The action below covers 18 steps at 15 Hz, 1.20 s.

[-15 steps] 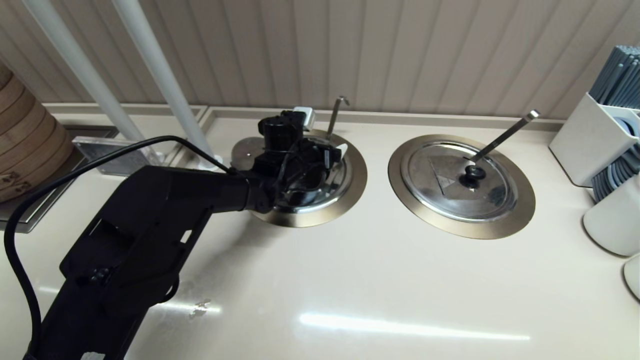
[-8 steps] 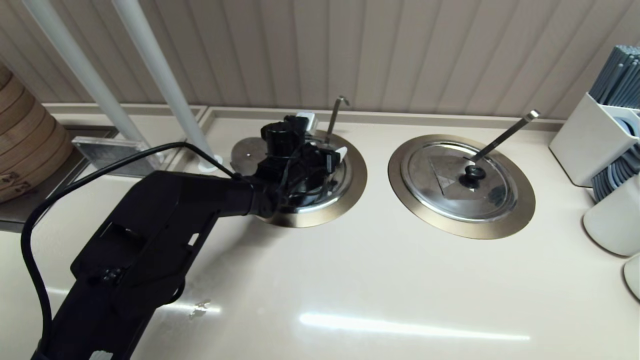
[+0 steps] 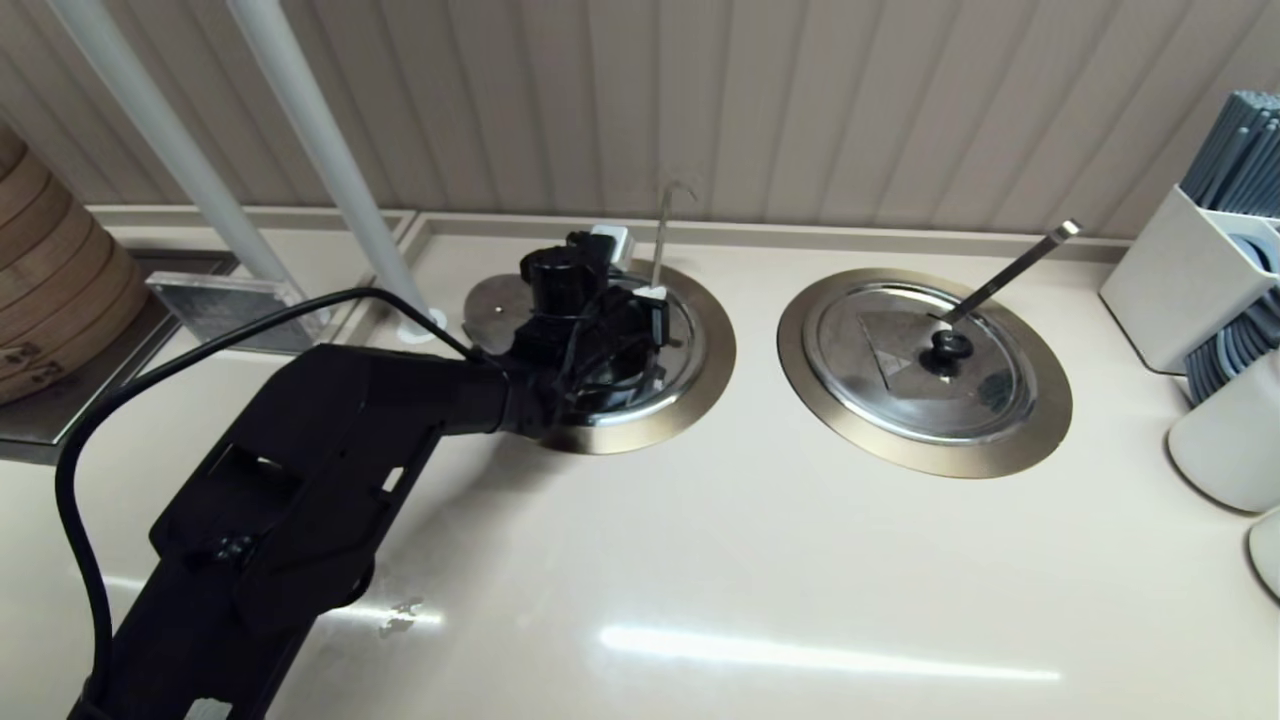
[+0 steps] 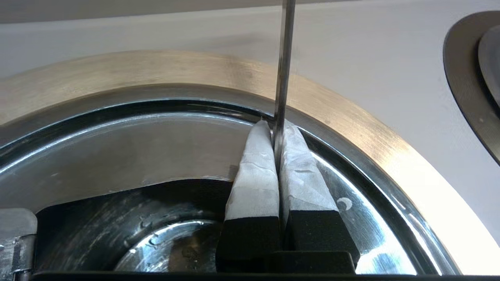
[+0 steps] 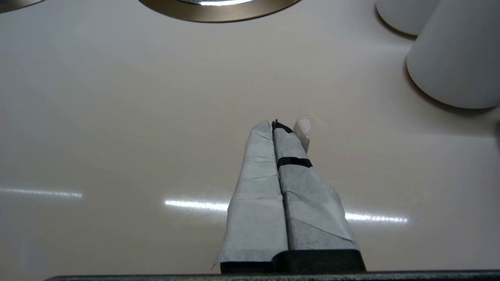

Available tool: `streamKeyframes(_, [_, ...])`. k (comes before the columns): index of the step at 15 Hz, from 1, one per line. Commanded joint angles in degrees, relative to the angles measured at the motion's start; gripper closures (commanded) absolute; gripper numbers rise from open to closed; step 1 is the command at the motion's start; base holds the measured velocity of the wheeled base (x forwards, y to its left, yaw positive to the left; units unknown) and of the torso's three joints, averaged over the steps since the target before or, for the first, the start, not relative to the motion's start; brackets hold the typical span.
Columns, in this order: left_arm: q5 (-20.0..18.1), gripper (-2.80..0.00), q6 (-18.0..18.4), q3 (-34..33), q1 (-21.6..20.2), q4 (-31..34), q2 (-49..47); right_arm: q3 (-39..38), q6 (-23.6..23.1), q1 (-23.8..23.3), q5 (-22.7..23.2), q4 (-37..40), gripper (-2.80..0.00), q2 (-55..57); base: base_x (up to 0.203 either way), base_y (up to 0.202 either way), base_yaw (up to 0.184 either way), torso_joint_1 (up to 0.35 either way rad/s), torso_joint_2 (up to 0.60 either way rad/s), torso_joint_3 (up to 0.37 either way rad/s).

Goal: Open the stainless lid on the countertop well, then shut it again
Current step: Stir with a spoon

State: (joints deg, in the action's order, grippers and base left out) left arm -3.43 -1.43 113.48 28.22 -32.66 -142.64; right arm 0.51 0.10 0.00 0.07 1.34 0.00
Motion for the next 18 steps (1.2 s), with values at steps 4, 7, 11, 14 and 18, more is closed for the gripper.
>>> streamKeyframes(4, [0.4,0.00,-0.1,-0.1,0.0,-0.2,1.0,0.0,0.0,0.0,0.0,0.1,0.00,0.1,0.000,0.000,0.000,0.000,0.00,0.000])
streamKeyframes(7, [1.2,0.00,-0.1,-0.3,0.0,-0.2,2.6,0.0,0.0,0.0,0.0,0.0,0.00,0.1,0.000,0.000,0.000,0.000,0.00,0.000])
streamKeyframes(11, [3.1,0.00,-1.5,-4.4,0.1,-0.2,6.5,0.0,0.0,0.0,0.0,0.0,0.00,0.1,0.000,0.000,0.000,0.000,0.00,0.000])
streamKeyframes(14, [3.3,0.00,-1.5,-11.3,0.1,-2.3,11.0,0.0,0.0,0.0,0.0,0.0,0.00,0.1,0.000,0.000,0.000,0.000,0.00,0.000])
streamKeyframes(18, [3.8,0.00,-1.5,-19.3,0.0,-4.9,18.8,0.0,0.0,0.0,0.0,0.1,0.00,0.1,0.000,0.000,0.000,0.000,0.00,0.000])
